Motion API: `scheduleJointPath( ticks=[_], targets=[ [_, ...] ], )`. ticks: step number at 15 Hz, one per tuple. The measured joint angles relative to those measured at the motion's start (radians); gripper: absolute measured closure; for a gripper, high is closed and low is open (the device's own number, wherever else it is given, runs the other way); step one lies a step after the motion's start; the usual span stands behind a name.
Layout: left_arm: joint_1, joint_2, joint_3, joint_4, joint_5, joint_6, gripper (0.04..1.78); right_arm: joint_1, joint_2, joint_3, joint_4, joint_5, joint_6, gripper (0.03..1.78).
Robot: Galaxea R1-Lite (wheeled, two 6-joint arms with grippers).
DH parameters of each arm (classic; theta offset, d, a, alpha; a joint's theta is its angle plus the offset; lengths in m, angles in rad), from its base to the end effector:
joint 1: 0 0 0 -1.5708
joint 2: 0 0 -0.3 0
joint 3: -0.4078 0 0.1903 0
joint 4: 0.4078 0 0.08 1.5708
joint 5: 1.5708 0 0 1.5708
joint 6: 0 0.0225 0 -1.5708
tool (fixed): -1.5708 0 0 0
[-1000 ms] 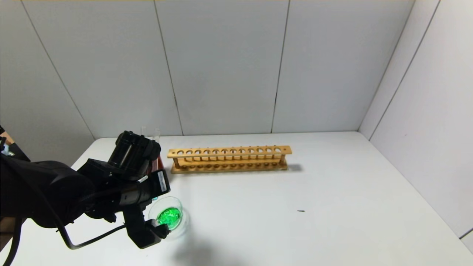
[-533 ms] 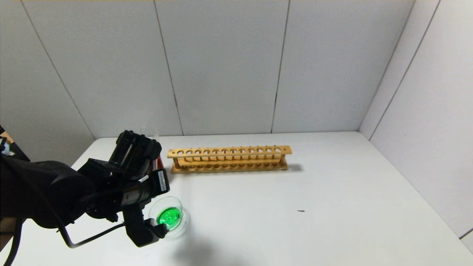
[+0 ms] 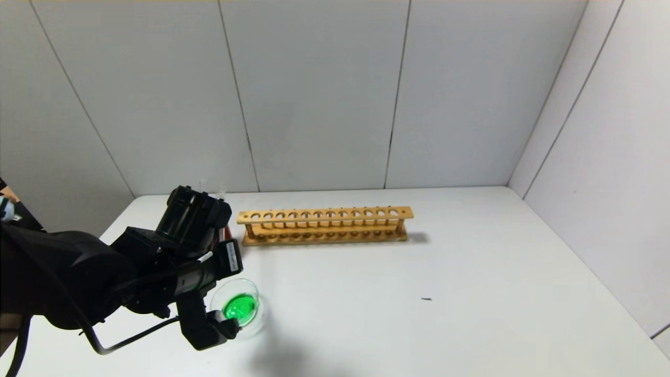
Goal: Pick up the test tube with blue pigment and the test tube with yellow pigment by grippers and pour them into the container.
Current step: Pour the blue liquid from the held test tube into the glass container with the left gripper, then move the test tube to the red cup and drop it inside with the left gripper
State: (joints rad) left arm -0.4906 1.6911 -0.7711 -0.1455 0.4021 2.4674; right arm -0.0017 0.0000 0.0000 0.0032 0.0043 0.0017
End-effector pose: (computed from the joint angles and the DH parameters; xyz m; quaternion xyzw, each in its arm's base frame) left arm 0.2457 -0.1213 0.1341 0.9269 0.0740 -0.3350 0.1521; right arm -0.0228 0.0001 0.0751 0.0009 0.0016 0.0013 1.0000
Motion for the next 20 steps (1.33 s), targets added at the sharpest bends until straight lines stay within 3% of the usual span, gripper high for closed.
scheduleJointPath(
  ticks=[4,7,11,15,17,20],
  targets=[
    [-0.001,-0.028,-0.031,-0.046,-0.043,-0.046,1.51,0.000,0.000,0.000,0.000,0.000,0.000,0.06],
    [-0.001,-0.117,-0.063,-0.071,-0.085,-0.183,1.51,0.000,0.000,0.000,0.000,0.000,0.000,0.06],
    [0.016,-0.292,-0.125,-0.009,-0.046,-0.566,1.51,0.000,0.000,0.000,0.000,0.000,0.000,0.06],
    [0.098,-0.433,-0.164,0.106,-0.023,-0.964,1.51,0.000,0.000,0.000,0.000,0.000,0.000,0.06],
    [0.134,-0.451,-0.181,0.118,-0.040,-1.143,1.51,0.000,0.000,0.000,0.000,0.000,0.000,0.06],
    [0.174,-0.449,-0.222,0.191,-0.146,-1.446,1.51,0.000,0.000,0.000,0.000,0.000,0.000,0.06]
  ],
)
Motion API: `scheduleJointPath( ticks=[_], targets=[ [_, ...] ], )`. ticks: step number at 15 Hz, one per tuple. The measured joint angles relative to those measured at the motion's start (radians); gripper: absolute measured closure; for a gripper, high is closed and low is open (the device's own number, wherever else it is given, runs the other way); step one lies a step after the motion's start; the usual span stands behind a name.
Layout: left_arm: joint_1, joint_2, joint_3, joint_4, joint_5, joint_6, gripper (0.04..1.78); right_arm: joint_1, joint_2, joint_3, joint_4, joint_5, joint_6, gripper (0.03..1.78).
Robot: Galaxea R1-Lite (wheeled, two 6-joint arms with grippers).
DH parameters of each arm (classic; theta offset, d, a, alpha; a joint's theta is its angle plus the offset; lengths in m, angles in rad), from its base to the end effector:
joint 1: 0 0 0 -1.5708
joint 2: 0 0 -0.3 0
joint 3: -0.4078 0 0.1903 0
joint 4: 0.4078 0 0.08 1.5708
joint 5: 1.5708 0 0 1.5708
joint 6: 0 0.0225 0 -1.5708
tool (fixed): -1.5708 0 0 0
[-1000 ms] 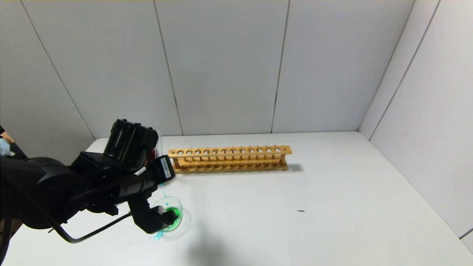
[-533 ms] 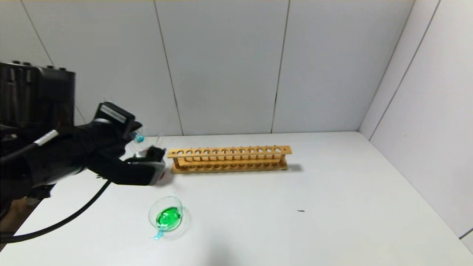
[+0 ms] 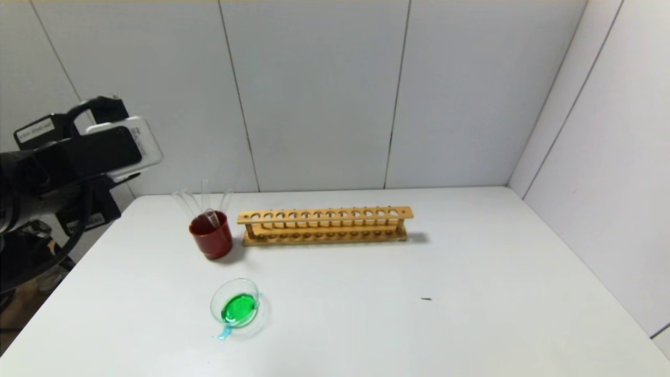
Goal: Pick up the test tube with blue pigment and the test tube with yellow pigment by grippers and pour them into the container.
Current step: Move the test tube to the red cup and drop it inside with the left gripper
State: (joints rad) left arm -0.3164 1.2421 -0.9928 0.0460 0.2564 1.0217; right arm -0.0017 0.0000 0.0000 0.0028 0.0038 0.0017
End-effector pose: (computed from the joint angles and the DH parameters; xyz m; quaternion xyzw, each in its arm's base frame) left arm 0.1809 -0.0532 0.2844 0.5196 0.1086 -0.0949 0.8421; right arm -0.0228 0.0001 0.0752 0.0009 0.0014 0.0010 1.0000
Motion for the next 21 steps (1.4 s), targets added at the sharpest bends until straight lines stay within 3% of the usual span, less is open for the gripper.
scheduleJointPath(
  ticks=[2,5,11,21],
  targets=[
    [0.019,0.017,-0.022,0.013,-0.094,-0.207,1.51,0.000,0.000,0.000,0.000,0.000,0.000,0.06],
    [0.040,0.054,-0.039,-0.046,-0.159,-0.466,1.51,0.000,0.000,0.000,0.000,0.000,0.000,0.06],
    [0.161,0.141,-0.029,-0.137,-0.340,-0.556,1.51,0.000,0.000,0.000,0.000,0.000,0.000,0.06],
    [0.261,0.354,0.024,-0.377,-0.476,-0.650,1.51,0.000,0.000,0.000,0.000,0.000,0.000,0.06]
  ],
)
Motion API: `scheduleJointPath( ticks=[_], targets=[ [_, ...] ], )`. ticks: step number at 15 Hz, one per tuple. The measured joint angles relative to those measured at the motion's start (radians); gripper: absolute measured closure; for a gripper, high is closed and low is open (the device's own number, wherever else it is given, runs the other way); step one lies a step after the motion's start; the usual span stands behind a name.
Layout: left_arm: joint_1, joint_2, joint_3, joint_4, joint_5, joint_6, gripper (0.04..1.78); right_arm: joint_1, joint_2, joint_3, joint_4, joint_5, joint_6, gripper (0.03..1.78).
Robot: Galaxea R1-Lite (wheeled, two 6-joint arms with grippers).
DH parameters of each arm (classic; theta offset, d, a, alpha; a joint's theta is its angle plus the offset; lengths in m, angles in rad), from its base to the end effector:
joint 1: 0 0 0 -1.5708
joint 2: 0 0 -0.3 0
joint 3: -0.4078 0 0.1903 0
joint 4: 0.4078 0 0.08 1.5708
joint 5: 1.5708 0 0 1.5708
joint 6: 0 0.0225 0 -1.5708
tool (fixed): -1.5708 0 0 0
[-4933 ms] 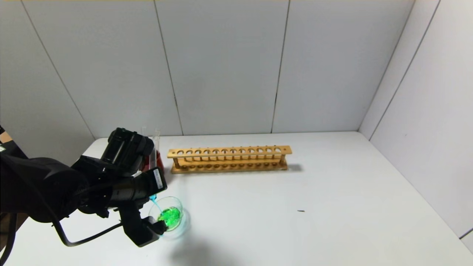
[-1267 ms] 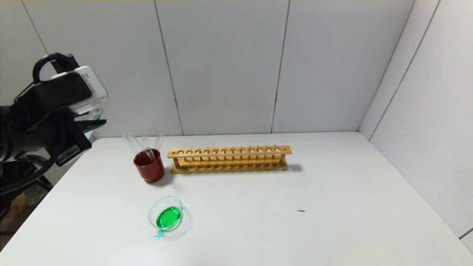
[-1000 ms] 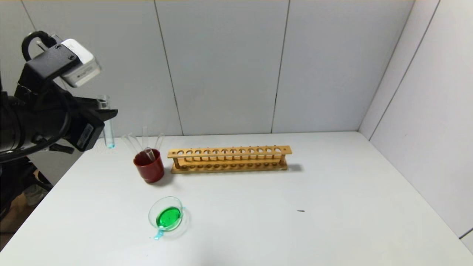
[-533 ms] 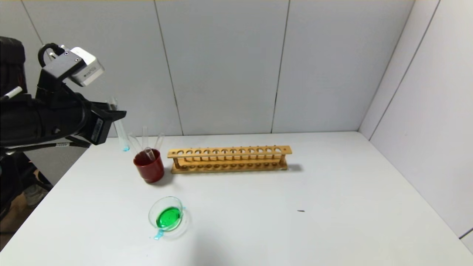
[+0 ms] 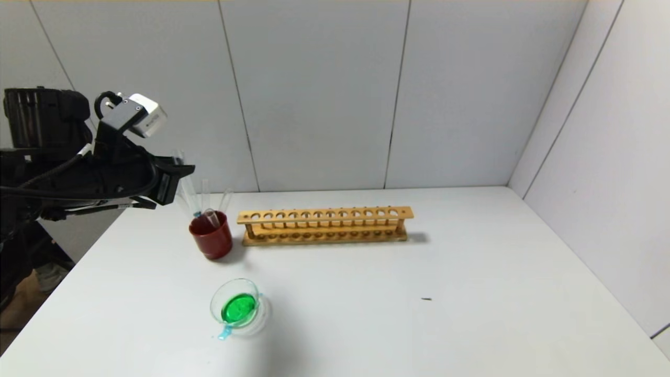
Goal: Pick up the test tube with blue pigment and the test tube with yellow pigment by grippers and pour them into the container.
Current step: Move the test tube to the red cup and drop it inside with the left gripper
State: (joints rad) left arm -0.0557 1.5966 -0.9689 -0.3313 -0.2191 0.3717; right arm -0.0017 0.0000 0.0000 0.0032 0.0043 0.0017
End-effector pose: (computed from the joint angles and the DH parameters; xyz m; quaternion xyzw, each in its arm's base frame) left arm 0.2903 -0.0211 0.2286 0.1692 0.1196 -0.1603 0.9651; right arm -0.0228 0.0001 0.0751 0.0009 0.0016 0.0013 1.0000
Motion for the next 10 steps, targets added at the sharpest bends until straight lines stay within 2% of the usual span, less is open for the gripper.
scheduleJointPath(
  ticks=[8,10],
  targets=[
    [0.016,0.124,0.057,-0.151,-0.013,-0.023,1.51,0.000,0.000,0.000,0.000,0.000,0.000,0.06],
    [0.031,0.144,0.064,-0.181,-0.050,-0.027,1.51,0.000,0.000,0.000,0.000,0.000,0.000,0.06]
  ],
)
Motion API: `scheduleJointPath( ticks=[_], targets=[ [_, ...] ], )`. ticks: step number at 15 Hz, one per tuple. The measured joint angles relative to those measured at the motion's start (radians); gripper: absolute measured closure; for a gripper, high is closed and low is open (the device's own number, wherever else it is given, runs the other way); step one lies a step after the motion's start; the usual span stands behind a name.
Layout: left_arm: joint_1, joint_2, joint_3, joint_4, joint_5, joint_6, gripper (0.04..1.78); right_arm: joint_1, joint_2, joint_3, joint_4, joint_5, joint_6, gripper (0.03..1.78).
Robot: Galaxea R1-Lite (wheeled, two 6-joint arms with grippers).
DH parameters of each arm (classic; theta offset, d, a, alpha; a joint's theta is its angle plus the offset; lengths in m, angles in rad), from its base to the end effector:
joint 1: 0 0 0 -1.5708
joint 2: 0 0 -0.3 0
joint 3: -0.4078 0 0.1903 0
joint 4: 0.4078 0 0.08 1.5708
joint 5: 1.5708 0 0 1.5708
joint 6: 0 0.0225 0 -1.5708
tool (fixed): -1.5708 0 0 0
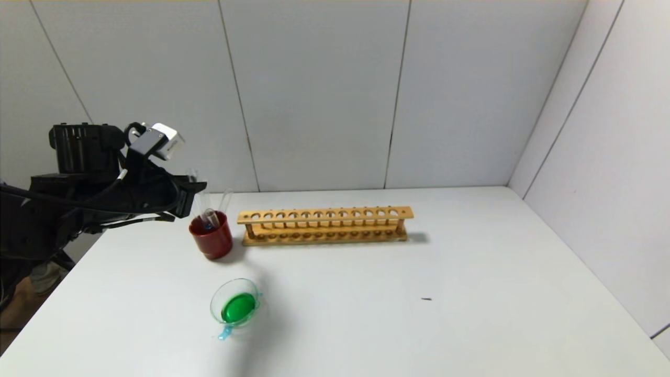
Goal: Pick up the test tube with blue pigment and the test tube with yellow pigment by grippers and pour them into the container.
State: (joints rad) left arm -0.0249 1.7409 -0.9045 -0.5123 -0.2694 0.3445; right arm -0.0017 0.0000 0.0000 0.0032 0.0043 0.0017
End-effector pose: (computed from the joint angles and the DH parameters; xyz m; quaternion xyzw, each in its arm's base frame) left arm 0.3200 -0.0140 0.1842 0.1479 0.1330 -0.1700 0.9652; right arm -0.0228 0.0001 0.0751 0.0009 0.0016 0.0013 1.0000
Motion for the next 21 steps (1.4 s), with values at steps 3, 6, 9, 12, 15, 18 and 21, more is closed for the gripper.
scheduleJointPath(
  ticks=[3,6,9,12,15,18,21],
  targets=[
    [0.023,0.021,0.001,-0.005,-0.027,0.000,1.51,0.000,0.000,0.000,0.000,0.000,0.000,0.06],
    [0.027,0.037,0.003,-0.006,-0.030,0.000,1.51,0.000,0.000,0.000,0.000,0.000,0.000,0.06],
    [0.028,0.050,0.010,-0.028,-0.039,0.000,1.51,0.000,0.000,0.000,0.000,0.000,0.000,0.06],
    [0.028,0.067,0.020,-0.071,-0.040,0.002,1.51,0.000,0.000,0.000,0.000,0.000,0.000,0.06],
    [0.028,0.087,0.025,-0.127,-0.039,0.004,1.37,0.000,0.000,0.000,0.000,0.000,0.000,0.06],
    [0.028,0.097,0.035,-0.131,-0.040,0.005,0.97,0.000,0.000,0.000,0.000,0.000,0.000,0.06],
    [0.028,0.098,0.049,-0.136,-0.039,0.005,0.46,0.000,0.000,0.000,0.000,0.000,0.000,0.06]
  ],
)
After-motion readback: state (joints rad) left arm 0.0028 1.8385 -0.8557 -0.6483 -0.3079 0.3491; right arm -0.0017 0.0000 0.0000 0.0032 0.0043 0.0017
